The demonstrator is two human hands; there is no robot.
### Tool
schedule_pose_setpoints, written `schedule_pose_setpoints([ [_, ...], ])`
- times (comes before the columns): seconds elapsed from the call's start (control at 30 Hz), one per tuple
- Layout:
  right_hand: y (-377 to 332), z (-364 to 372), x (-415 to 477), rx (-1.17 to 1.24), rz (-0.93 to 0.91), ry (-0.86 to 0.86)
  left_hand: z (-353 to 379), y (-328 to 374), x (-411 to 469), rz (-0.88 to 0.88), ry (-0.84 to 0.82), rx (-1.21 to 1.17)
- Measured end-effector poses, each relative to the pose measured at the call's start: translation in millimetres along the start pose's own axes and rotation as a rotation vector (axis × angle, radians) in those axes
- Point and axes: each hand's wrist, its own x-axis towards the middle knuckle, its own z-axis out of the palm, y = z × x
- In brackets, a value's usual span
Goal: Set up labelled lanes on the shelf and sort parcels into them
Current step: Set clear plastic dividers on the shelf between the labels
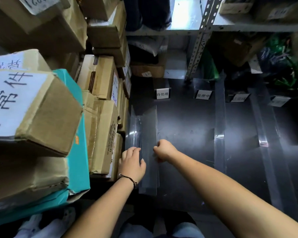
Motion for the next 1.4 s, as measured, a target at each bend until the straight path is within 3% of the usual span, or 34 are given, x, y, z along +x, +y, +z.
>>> schedule_pose_setpoints([
  [0.07, -4.1, -16.3, -19.4, -0.037, -0.022, 0.018, 1.2, 12.8, 3.2, 0.13, -0.124, -0.082],
  [0.17, 1.2, -37.2, -32.0, -0.094, -0.028, 0.045, 2.5, 40.9, 6.6, 0.154, -0.277, -0.215],
  [0.4, 12.3, -106.2, -41.1, -0.068, -0.06, 0.132, 4.9, 119.6, 33.7, 0.024, -0.389, -0.449],
  [0.6, 23.6, -140.8, -31.5, 0.083, -0.138, 0.163, 30.8, 136.8, 75.5, -0.04, -0.366, -0.59],
  [0.83, 26.0, -168.0, 10.7, 0.14, -0.149, 0.212, 22.6, 161.6, 91.7, 0.01, -0.456, -0.471],
  [1.07, -2.0, -203.9, 69.5, 0.044, -0.197, 0.227, 36.8, 151.8, 125.0, -0.026, -0.489, -0.403],
  [1.4, -45.9, -248.1, 128.2, -0.011, -0.123, 0.32, 43.7, 159.7, 118.8, -0.06, -0.405, -0.447],
])
